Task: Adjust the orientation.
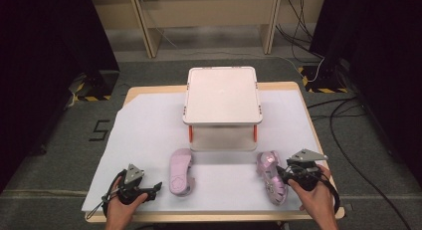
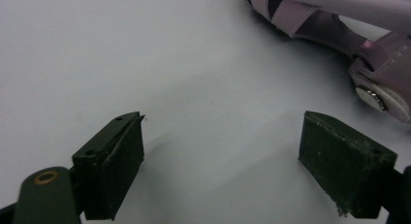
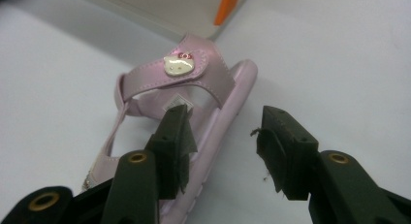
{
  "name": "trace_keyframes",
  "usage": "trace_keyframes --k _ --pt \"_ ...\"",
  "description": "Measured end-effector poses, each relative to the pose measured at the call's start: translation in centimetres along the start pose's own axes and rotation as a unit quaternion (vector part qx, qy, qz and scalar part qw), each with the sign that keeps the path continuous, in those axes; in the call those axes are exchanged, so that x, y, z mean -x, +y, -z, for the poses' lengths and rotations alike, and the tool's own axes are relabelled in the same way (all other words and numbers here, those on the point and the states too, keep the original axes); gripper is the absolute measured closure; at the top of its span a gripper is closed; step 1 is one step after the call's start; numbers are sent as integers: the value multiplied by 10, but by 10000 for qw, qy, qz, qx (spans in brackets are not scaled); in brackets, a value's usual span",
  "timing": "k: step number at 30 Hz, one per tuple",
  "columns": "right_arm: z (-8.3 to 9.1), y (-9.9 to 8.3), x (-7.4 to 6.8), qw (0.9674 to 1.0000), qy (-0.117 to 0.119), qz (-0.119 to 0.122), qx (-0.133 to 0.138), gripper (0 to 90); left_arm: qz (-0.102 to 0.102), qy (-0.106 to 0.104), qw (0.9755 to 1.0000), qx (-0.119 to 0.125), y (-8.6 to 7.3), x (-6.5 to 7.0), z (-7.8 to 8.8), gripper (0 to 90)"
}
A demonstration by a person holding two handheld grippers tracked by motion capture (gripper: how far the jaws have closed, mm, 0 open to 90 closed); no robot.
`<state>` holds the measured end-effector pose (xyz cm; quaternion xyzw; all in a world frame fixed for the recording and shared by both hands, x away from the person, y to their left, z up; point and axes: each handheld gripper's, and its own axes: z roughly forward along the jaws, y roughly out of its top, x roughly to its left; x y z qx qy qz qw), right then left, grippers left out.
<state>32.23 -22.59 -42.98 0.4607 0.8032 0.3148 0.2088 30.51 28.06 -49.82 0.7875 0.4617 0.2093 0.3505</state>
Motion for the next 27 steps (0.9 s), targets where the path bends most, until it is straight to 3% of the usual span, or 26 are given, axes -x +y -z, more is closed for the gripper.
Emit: trace_keyframes --k 9,11,12,14,15,18,19,20,22,23,27 --pt "4 -2 3 9988 -351 262 -209 520 -41 -16 10000 -37 0 0 0 158" --pt "5 -2 4 9987 -348 290 -241 479 -47 -16 10000 -35 0 0 0 158" --pt "8 -2 5 9992 -135 277 -247 511 -37 -20 10000 -28 0 0 0 159" --pt "11 -4 5 9983 -311 433 -249 428 -19 -10 10000 -24 0 0 -1 158" --pt "12 -5 6 9983 -268 485 -198 458 -12 -15 10000 -25 0 0 -1 157" --pt "14 -7 8 9985 -255 461 -160 433 -18 -23 10000 -31 0 1 -1 157" --pt "17 -7 8 9988 -92 487 -18 408 -21 -18 10000 -32 0 1 -1 158" --pt "17 -7 8 9988 -92 487 -18 408 -21 -18 10000 -32 0 1 -1 158" --pt "21 -4 4 9982 49 591 32 398 -18 -19 10000 -34 0 1 -1 158" --pt "19 -1 0 9967 166 788 111 393 -19 -29 10000 -23 0 1 -2 159" --pt "6 1 -4 9941 359 1018 78 371 -38 -35 10000 -36 0 2 -2 161"
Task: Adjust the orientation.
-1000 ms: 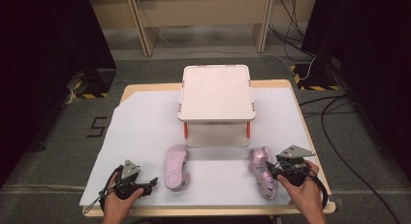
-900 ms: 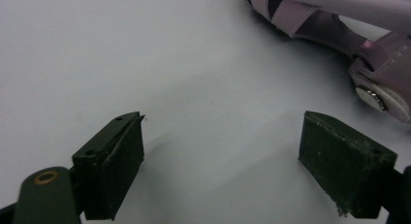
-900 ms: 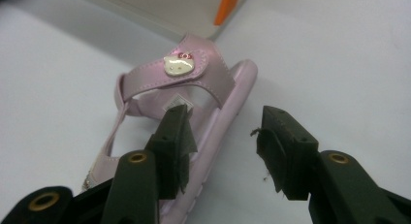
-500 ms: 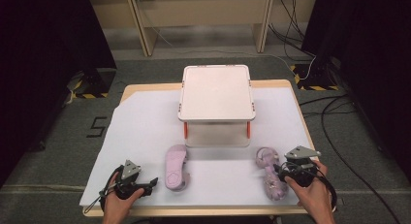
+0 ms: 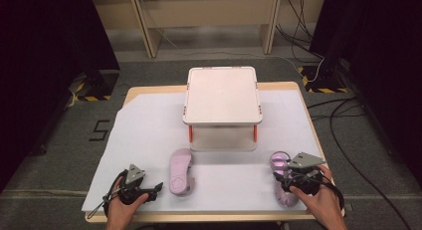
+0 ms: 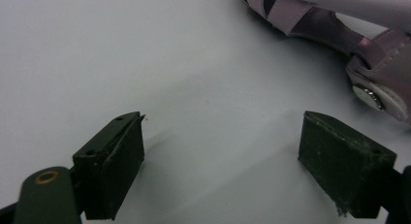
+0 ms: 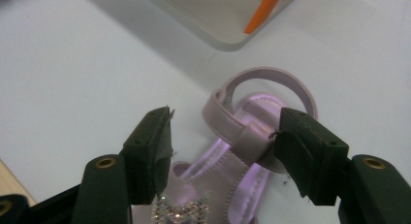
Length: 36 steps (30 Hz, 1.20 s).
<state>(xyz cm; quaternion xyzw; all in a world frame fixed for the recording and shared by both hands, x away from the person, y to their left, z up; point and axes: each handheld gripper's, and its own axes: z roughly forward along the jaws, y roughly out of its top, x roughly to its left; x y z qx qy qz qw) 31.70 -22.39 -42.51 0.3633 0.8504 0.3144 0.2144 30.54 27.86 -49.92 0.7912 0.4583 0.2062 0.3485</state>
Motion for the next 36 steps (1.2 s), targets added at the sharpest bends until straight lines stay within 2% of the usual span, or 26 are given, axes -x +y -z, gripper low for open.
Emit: trace_keyframes --k 1,2,3,4,5,7,8,11,13,14,16,18,21,22,23,24,25,26,27,28,30,32,34,35,36 --pt "-2 1 1 10000 -14 45 -49 373 -3 3 10000 2 0 0 0 161" --pt "-4 2 4 9998 26 189 -78 373 -3 3 10000 0 0 0 0 161" --pt "-5 2 5 9996 67 276 -14 404 12 7 10000 -3 0 0 0 161" --pt "-6 4 9 9994 218 261 79 429 25 0 10000 -3 0 0 -1 160" --pt "-8 4 11 9993 274 235 97 424 25 0 10000 -3 0 0 -1 160" --pt "-12 5 14 9989 361 306 36 433 23 -9 10000 -4 0 -1 -1 160" --pt "-22 5 16 9974 540 456 -134 458 29 -3 10000 6 0 -1 -1 160" --pt "-28 3 16 9968 487 590 -229 500 29 8 10000 17 0 -1 -1 163" --pt "-30 5 17 9961 358 722 -366 554 26 7 10000 18 0 -1 -1 163" --pt "-28 9 17 9939 361 935 -462 585 25 12 10000 20 0 -1 -1 165" --pt "-27 11 15 9931 314 1000 -533 596 26 24 10000 29 0 -1 0 166" --pt "-27 18 8 9900 215 1186 -740 618 35 29 10000 74 0 -1 1 168" --pt "-28 21 7 9906 211 1093 -790 627 68 68 9999 135 1 -3 3 169" --pt "-28 24 7 9933 250 879 -705 683 75 70 9999 131 1 -4 3 169" --pt "-28 24 7 9933 250 879 -705 683 75 70 9999 131 1 -4 3 169" --pt "-28 25 9 9967 478 478 -453 714 73 66 9999 125 1 -4 3 169" --pt "-28 25 9 9967 478 478 -453 714 73 66 9999 125 1 -4 3 169" --pt "-30 25 12 9971 654 127 -368 716 73 58 9999 131 1 -3 3 169" --pt "-30 25 12 9971 654 127 -368 716 71 53 9999 136 1 -3 3 169" --pt "-32 25 14 9968 706 -157 -344 716 64 58 9999 142 1 -3 3 169" --pt "-31 24 15 9962 714 -368 -323 712 62 56 9999 148 1 -3 4 169" --pt "-30 24 15 9964 684 -385 -332 709 64 57 9999 147 1 -3 4 169" --pt "-26 22 15 9962 626 -504 -321 717 61 56 9999 142 1 -3 3 169" --pt "-23 21 15 9967 588 -471 -297 703 61 54 9999 144 1 -3 3 169" --pt "-22 19 16 9966 578 -444 -394 572 61 54 9998 156 1 -2 3 169"
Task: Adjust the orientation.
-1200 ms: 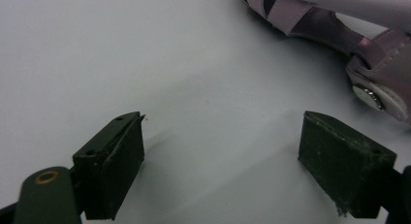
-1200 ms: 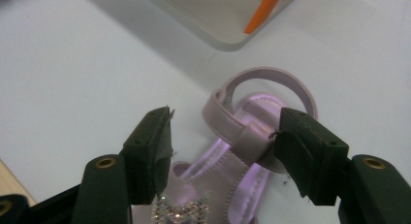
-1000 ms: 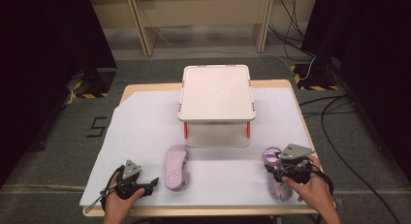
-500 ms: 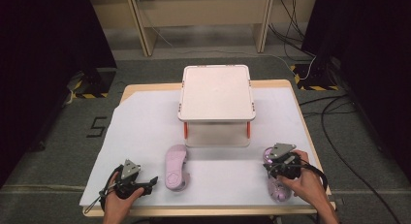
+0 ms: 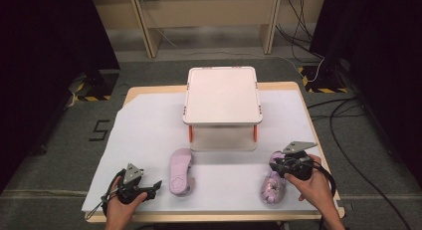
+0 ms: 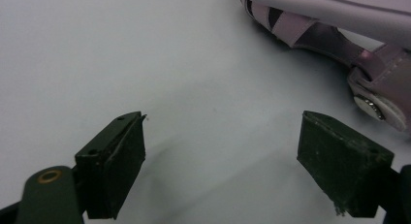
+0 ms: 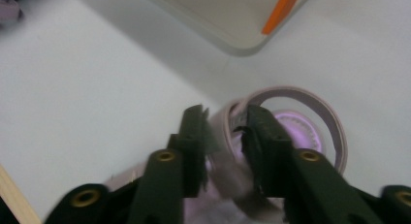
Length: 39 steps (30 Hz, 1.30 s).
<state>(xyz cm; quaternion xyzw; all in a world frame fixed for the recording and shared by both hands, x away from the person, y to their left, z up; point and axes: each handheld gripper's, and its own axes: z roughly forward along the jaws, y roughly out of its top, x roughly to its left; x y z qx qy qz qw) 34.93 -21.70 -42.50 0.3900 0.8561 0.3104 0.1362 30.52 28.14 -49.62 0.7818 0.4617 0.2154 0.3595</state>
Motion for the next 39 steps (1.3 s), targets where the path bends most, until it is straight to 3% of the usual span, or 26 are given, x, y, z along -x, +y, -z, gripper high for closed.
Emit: trace_keyframes --k 5,6,9,11,12,13,14,15,17,19,20,22,24,26,32,35,36,37,39 --pt "3 -12 1 9998 176 -83 -18 518 -17 -40 10000 6 0 1 0 169" --pt "11 -16 3 9992 347 -197 32 498 -9 -37 10000 14 0 1 0 169" --pt "21 -20 2 9990 399 -186 -4 448 20 -57 10000 5 0 1 0 169" --pt "27 -24 -1 9992 394 -59 -91 406 57 -104 9999 13 0 1 0 169" --pt "27 -30 -2 9986 313 72 -411 325 50 -107 9999 7 0 2 0 169" --pt "27 -30 -2 9986 313 72 -411 325 50 -107 9999 7 0 2 0 169" --pt "27 -36 2 9975 340 240 -570 473 44 -116 9999 23 1 3 -1 169" --pt "27 -36 2 9975 340 240 -570 473 44 -116 9999 23 1 3 -1 169" --pt "25 -44 8 9971 588 190 -448 559 52 -129 9999 10 1 3 -2 169" --pt "25 -45 9 9971 603 200 -415 587 36 -135 9999 -23 1 4 -2 169" --pt "27 -44 9 9976 565 226 -336 674 47 -138 9999 -6 1 4 -3 170" --pt "28 -43 8 9978 569 185 -281 707 43 -138 9999 1 1 5 -2 172" --pt "30 -38 2 9982 599 66 20 792 46 -128 9999 15 1 4 -2 173" --pt "30 -34 -3 9984 535 19 197 816 62 -114 9999 25 1 3 -1 174" --pt "24 -14 -20 9934 660 -241 903 832 97 -114 9999 80 1 2 0 175" --pt "18 -6 -25 9908 851 -282 1010 833 89 -114 9999 72 1 2 0 175" --pt "11 4 -29 9876 1071 -369 1084 829 74 -122 9999 62 1 3 0 175" --pt "11 4 -29 9876 1071 -369 1084 829 71 -125 9999 62 1 3 -1 175" --pt "2 13 -33 9836 1205 -561 1218 823 81 -130 9999 78 1 2 -1 175"
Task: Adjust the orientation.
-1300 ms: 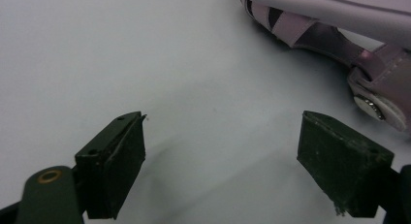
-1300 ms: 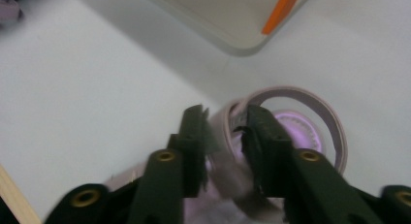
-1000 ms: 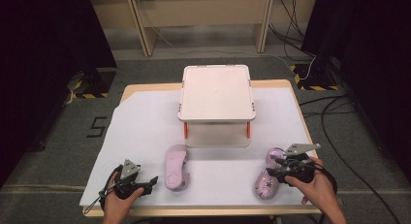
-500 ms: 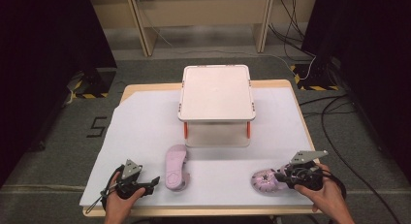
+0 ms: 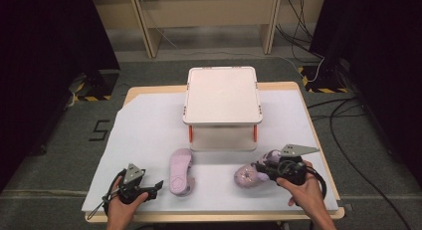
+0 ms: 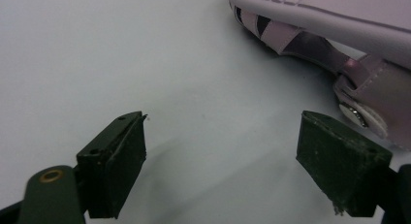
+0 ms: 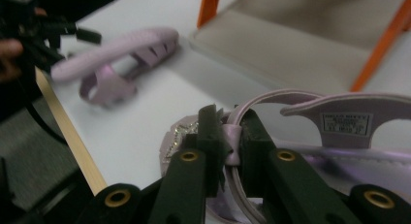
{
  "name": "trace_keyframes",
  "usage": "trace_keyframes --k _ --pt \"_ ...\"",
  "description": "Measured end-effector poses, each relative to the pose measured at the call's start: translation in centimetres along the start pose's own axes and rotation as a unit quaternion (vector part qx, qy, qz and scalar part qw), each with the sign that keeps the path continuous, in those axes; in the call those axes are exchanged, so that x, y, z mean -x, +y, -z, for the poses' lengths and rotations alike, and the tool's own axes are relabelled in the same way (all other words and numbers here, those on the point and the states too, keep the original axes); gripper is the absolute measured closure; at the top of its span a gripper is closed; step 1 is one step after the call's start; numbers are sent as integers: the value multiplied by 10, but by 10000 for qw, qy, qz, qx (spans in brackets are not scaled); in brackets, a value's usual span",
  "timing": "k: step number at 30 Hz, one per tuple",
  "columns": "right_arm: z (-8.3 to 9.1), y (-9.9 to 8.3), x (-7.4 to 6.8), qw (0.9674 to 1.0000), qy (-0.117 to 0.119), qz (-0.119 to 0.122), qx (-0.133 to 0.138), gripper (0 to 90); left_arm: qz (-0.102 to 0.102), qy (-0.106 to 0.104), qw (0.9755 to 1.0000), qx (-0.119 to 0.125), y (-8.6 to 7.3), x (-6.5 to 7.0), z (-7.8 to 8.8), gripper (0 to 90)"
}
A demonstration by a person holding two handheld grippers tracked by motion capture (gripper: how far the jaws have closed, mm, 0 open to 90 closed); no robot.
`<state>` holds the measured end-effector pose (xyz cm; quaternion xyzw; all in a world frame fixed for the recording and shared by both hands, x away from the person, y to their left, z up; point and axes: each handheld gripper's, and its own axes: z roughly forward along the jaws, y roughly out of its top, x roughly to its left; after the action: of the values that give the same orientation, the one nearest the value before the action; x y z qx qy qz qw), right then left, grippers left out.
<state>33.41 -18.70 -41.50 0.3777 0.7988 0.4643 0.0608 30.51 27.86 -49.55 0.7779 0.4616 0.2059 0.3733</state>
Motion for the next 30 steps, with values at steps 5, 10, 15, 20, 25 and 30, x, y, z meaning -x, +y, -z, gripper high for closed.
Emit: trace_keyframes --k 5,10,15,20,25,30 --pt "-31 -5 2 9994 -74 -257 -209 792 -16 11 10000 9 0 -1 1 175" --pt "-28 -14 8 9979 -321 -349 -430 647 -31 4 10000 -8 0 -1 1 175" --pt "-10 -19 -3 9945 -345 -23 -986 489 -21 1 10000 3 0 0 0 174" --pt "-1 -22 -20 9919 -226 181 -1236 451 -25 7 10000 -4 0 0 1 174" --pt "1 -22 -27 9905 -67 244 -1351 426 -62 10 10000 -14 1 1 1 174" --pt "-6 -26 -41 9869 664 289 -1444 463 -47 0 10000 -12 1 1 0 174"
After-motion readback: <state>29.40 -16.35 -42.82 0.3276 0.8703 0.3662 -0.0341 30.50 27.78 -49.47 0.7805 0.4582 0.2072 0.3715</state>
